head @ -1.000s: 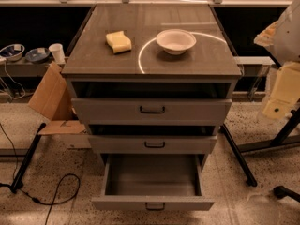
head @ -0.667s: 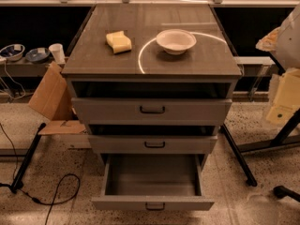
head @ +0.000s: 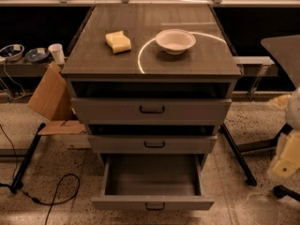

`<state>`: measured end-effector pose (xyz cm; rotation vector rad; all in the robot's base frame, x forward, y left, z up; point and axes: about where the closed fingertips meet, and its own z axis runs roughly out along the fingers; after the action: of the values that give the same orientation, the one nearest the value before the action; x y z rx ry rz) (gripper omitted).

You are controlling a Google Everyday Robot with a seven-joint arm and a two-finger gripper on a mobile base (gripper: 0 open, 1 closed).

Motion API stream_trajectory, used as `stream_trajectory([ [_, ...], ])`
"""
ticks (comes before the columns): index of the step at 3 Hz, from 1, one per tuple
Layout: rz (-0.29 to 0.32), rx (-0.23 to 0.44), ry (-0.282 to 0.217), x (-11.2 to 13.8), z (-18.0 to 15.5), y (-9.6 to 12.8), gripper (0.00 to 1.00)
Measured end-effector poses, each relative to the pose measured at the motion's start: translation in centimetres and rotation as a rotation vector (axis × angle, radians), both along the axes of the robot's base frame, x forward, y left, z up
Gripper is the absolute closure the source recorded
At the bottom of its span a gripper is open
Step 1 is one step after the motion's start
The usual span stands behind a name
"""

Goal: Close bottom drawer

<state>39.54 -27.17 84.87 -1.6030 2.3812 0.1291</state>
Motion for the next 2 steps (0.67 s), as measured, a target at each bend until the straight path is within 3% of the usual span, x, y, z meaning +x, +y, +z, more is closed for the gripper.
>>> stream_trajectory([
  [2, -0.299, 0.13, 0.286, -6.5, -17.7, -6.4, 0.0],
])
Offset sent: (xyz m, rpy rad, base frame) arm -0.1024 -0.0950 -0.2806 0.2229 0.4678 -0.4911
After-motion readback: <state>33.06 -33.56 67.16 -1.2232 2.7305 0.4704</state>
